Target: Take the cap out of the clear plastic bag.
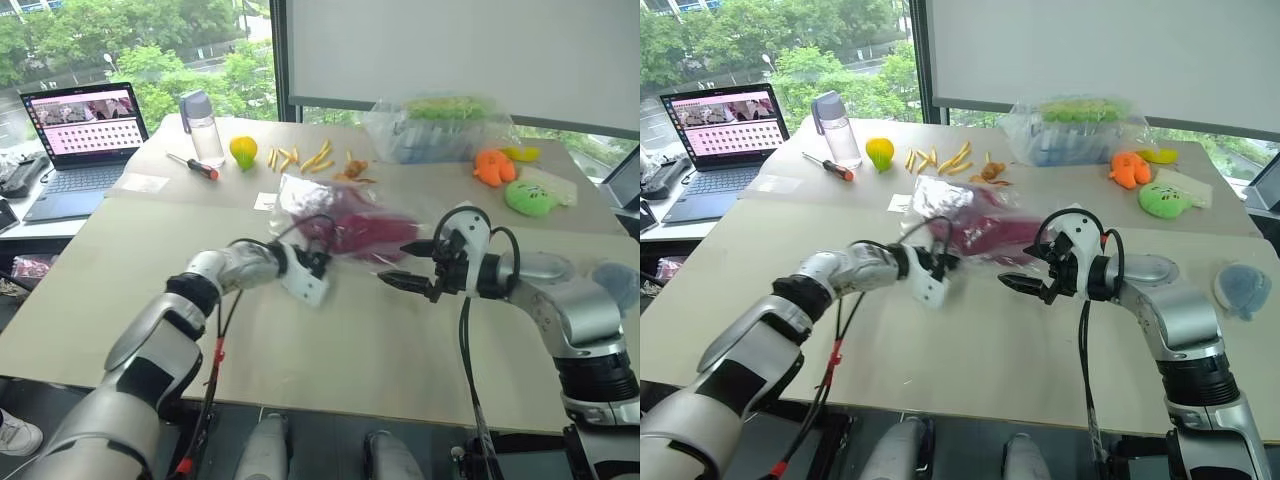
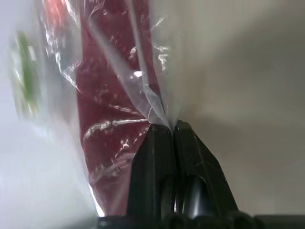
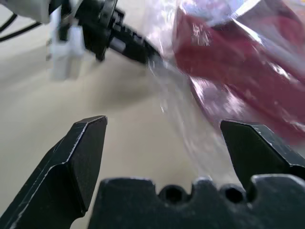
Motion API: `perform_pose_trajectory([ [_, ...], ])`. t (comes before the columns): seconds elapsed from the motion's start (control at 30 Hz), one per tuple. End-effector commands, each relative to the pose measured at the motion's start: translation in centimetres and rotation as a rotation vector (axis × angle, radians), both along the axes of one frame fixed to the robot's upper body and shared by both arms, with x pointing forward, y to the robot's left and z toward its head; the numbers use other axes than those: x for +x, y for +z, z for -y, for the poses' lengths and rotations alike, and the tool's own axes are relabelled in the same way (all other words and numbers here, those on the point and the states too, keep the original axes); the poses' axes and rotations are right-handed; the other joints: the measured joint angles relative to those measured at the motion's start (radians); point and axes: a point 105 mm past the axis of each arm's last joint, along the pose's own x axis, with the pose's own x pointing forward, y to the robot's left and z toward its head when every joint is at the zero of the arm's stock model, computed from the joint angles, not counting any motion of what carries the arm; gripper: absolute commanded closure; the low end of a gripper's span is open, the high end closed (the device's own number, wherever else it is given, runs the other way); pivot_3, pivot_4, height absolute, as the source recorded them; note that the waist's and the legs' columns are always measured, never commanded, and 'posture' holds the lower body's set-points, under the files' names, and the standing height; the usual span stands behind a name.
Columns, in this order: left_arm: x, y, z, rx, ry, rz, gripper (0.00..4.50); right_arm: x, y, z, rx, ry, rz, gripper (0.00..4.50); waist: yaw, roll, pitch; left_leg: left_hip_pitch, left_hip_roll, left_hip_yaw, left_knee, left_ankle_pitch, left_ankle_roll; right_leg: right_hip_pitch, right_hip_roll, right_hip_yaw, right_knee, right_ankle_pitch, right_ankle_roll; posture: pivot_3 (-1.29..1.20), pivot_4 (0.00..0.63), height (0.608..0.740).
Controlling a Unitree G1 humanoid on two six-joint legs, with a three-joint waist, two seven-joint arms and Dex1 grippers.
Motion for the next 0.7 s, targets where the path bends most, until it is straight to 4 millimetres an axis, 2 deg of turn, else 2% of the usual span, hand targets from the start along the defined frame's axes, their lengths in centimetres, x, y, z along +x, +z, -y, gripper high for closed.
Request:
perform_pose_trajectory([
  [0.03,-5.0,-0.8,2.8,-0.002,-0.309,-0.047,4.46,0.2,1.4,0.1,0.008,-0.002,0.06,0.0,-0.004,0.0,0.0,-0.003,0.0,0.0,0.0,0.0,0.0,-0.002,0.0,0.0,-0.001,0.001,0.0,0.0,0.15,0.739],
  [0.1,-6.7,-1.5,1.4,0.044,-0.415,-0.074,4.46,0.2,1.4,0.1,0.01,-0.003,0.063,0.0,-0.015,0.0,0.0,-0.006,0.0,0.0,0.0,0.0,0.001,-0.006,0.001,0.0,0.0,0.001,0.0,0.0,0.15,0.739],
  [0.13,-6.9,-1.8,0.2,0.07,-0.427,-0.081,4.46,0.2,1.4,0.1,0.011,-0.003,0.065,0.0,-0.019,0.0,0.0,-0.007,0.001,-0.001,0.0,0.0,0.001,-0.007,0.001,0.0,0.0,0.003,0.003,0.0,0.15,0.739],
  [0.3,-5.0,-2.5,-5.5,0.204,-0.311,-0.078,4.46,0.3,1.4,0.1,0.012,-0.002,0.067,0.0,-0.065,-0.001,0.001,-0.005,0.003,-0.002,0.0,0.0,0.001,-0.007,0.003,0.0,0.003,0.004,0.005,0.0,0.15,0.739],
  [0.33,-4.1,-2.8,-6.9,0.248,-0.248,-0.064,4.46,0.3,1.4,0.0,0.013,-0.001,0.067,0.0,-0.072,-0.001,0.001,-0.004,0.003,-0.002,0.0,0.0,0.001,-0.007,0.003,0.0,0.004,0.003,0.006,0.0,0.15,0.739],
  [0.4,-0.3,-3.1,-10.9,0.341,-0.005,0.049,4.46,0.5,1.5,-0.1,0.016,0.004,0.072,0.0,-0.08,-0.001,0.001,-0.001,0.002,-0.002,0.0,0.0,0.001,-0.005,0.003,0.0,0.004,-0.001,0.007,0.0,0.15,0.739],
  [0.47,4.0,-2.4,-16.2,0.449,0.352,0.202,4.46,0.6,1.6,-0.2,0.019,0.007,0.077,0.0,-0.088,-0.001,0.001,0.005,0.002,-0.002,0.0,0.0,0.0,-0.002,0.003,0.001,0.005,-0.003,0.006,0.0,0.15,0.739],
  [0.5,5.3,-1.7,-18.6,0.5,0.496,0.268,4.46,0.7,1.6,-0.3,0.02,0.008,0.077,0.0,-0.094,-0.001,0.001,0.007,0.002,-0.002,0.0,0.0,0.0,-0.001,0.003,0.001,0.007,-0.003,0.006,0.0,0.15,0.739],
  [0.6,6.5,0.4,-24.0,0.562,0.8,0.376,4.46,0.8,1.5,-0.4,0.018,0.012,0.075,0.0,-0.114,-0.002,0.001,0.007,0.002,-0.003,0.0,0.0,0.0,-0.004,0.004,0.001,0.009,-0.002,0.005,0.0,0.15,0.739],
  [0.7,6.2,0.2,-26.0,0.57,0.908,0.372,4.46,0.8,1.5,-0.4,0.018,0.014,0.072,0.0,-0.129,-0.002,0.001,0.006,0.002,-0.005,0.0,0.0,0.0,-0.007,0.005,0.001,0.01,-0.002,0.004,0.0,0.15,0.739],
])
